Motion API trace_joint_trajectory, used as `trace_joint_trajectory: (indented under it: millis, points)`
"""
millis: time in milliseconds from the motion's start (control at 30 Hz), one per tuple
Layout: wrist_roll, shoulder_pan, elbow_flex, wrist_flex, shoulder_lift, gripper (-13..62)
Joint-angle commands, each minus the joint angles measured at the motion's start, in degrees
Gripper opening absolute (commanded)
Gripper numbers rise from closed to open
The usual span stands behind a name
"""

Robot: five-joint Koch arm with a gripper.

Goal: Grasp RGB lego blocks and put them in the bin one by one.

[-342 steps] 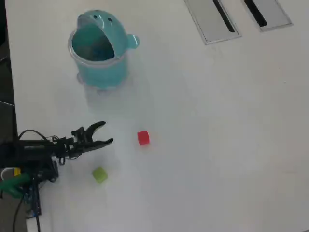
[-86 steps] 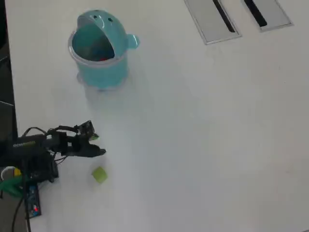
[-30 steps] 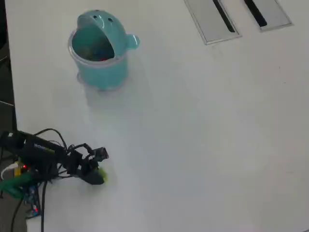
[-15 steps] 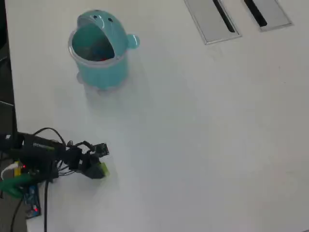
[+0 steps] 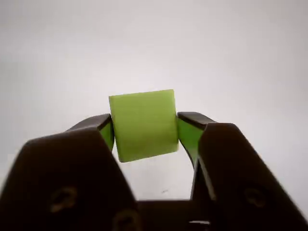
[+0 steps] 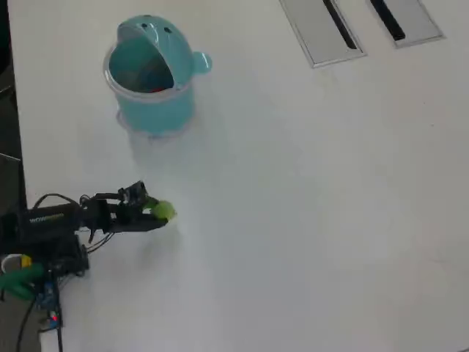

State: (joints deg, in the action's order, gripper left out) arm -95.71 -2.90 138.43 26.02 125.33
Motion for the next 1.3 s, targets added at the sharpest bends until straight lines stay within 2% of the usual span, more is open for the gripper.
trace_joint_trajectory:
  millis: [0, 267, 567, 733, 767, 833, 1000, 1267]
  points:
    - [0.88, -0.97, -5.71, -5.71, 1.67, 9.1]
    - [13.62, -10.63, -2.55, -19.16, 7.82, 9.1]
    - [23.73, -16.88, -2.37, -30.67, 8.61, 8.5]
    - [18.19, -22.32, -6.68, -30.67, 8.26, 8.3]
    - [17.05, -25.75, -10.99, -30.67, 7.65, 5.3]
    - [13.54, -33.31, -20.39, -27.95, 2.37, 5.3]
    - [5.19, -40.52, -31.9, -23.47, -5.63, 5.4]
    - [-1.85, -44.65, -43.07, -22.94, -16.52, 5.4]
